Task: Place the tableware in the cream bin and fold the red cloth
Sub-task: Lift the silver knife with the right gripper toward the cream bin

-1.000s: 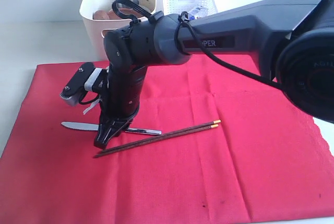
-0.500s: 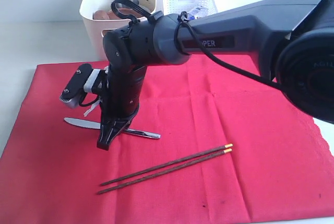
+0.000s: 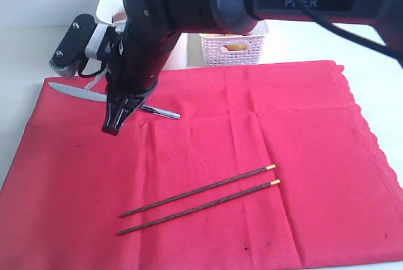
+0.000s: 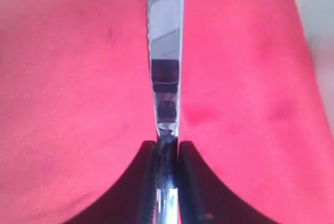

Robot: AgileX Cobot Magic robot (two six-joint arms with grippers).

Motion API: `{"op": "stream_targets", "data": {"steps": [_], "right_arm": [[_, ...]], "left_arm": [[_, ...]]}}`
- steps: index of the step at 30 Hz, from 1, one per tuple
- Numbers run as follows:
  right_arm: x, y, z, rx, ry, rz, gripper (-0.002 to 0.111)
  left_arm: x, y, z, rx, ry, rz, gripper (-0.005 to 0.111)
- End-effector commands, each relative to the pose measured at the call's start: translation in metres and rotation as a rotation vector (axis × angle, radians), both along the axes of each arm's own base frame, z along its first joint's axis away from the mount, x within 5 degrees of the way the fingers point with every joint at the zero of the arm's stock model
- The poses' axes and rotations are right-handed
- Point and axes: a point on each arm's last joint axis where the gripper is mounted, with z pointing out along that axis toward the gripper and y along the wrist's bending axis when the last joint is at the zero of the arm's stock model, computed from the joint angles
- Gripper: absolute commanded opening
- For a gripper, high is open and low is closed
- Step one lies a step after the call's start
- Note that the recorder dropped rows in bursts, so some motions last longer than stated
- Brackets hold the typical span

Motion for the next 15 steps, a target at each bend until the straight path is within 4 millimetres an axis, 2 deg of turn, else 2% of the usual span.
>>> {"op": "stream_targets", "data": {"steps": [1,7,15], "right_arm": [[0.007,-0.005,0.03,0.095,-0.065,-0.027,0.0],[0.026,-0.012,0.044,0.202,-0.084,-0.145,0.0],[0.079,-0.029,0.079,0.369,-0.124,-0.338,0.0]], "left_arm": [[0.0,0.0,0.0,0.01,-0.003,0.001,0.0],[0.0,0.0,0.0,0.01,-0.003,0.001,0.0],[0.0,0.0,0.0,0.01,-0.003,0.001,0.0]]}}
